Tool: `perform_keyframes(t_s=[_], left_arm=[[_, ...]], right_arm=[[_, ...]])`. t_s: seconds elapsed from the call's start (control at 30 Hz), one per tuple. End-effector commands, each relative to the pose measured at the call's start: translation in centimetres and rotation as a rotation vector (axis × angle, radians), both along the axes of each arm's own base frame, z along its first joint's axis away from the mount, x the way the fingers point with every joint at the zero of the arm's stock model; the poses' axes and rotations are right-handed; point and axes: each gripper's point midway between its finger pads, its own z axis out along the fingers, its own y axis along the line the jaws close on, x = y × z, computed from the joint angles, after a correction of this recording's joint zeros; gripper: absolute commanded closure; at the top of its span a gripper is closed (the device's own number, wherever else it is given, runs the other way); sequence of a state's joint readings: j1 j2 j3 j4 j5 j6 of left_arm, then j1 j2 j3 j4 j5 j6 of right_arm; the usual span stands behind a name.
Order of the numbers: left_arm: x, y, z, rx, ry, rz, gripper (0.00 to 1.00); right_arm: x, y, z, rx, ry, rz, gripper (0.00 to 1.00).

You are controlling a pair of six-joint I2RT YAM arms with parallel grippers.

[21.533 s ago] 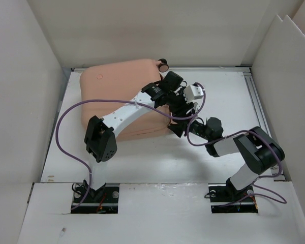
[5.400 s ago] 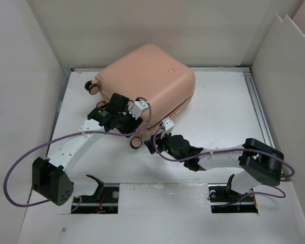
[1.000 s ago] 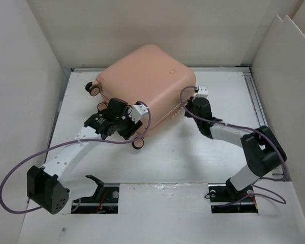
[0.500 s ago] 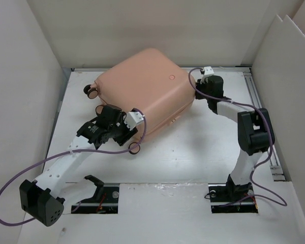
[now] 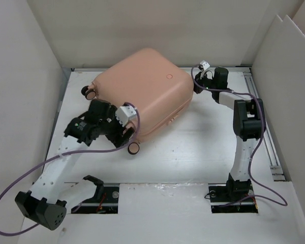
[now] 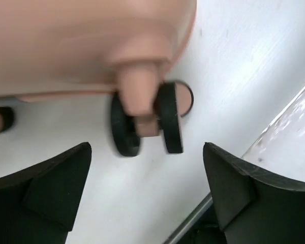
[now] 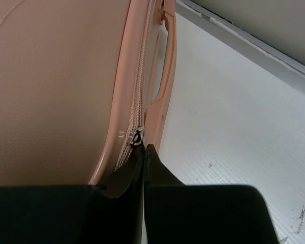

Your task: Pack the luggage

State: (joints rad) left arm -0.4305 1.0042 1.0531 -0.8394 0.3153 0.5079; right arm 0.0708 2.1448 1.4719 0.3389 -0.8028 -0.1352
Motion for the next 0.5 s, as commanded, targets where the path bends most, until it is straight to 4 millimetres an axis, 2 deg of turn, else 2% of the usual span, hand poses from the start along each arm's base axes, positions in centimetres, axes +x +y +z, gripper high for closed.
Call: perform_keyframes(t_s=[0.0,0.03,0.07,0.13,0.17,0.2,0.27,0.3,0.37,0.4,0.43,0.47], left_arm=[[0.7,-1.9,10.0,-0.264,-0.125,-0.018,0.09],[1.6,-1.8,12.7,-0.301,-0.172,0.004,0.08],[2.8,-1.7,12.7,-0.319,-0.133,0.048,0.08],[5.0,0.8,12.2,-0.327,-0.080,0.183,0.09],[6.2,1.9,10.2,-0.313,-0.003,0.243,0.21],[7.1,5.3,8.6,-0.303,0.044,0.375,0.34],[7.4,8.8,5.5,-0.301,0.138,0.527,0.61],[7.6,11.4,4.1,-0.294,0.175,0.638,0.83],[8.3,13.5,3.1,-0.238,0.144,0.731,0.90],[8.2,13.7,1.6,-0.230,0.165,0.752,0.90],[9.6,14.0,1.4,-0.248,0.116,0.762,0.88],[10.0,14.2,0.8,-0.264,0.114,0.797,0.88]], right_arm=[[-0.5,3.8,2.4,0.006,-0.152,0.113,1.00],[-0.7,4.5,2.4,0.007,-0.151,0.125,1.00],[-0.7,4.5,1.8,0.011,-0.133,0.123,1.00],[-1.1,5.2,1.3,0.019,-0.116,0.141,1.00],[-1.1,5.2,1.4,0.025,-0.118,0.139,1.00],[-1.5,5.8,1.1,0.025,-0.109,0.150,1.00],[-1.5,5.6,2.0,0.030,-0.128,0.133,1.00],[-1.9,6.3,1.8,0.031,-0.128,0.145,1.00],[-2.3,6.8,2.6,0.031,-0.145,0.147,1.00],[-2.8,7.5,2.1,0.031,-0.138,0.161,1.00],[-3.4,8.2,2.1,0.032,-0.136,0.176,1.00],[-4.0,8.5,1.9,0.029,-0.133,0.177,1.00]])
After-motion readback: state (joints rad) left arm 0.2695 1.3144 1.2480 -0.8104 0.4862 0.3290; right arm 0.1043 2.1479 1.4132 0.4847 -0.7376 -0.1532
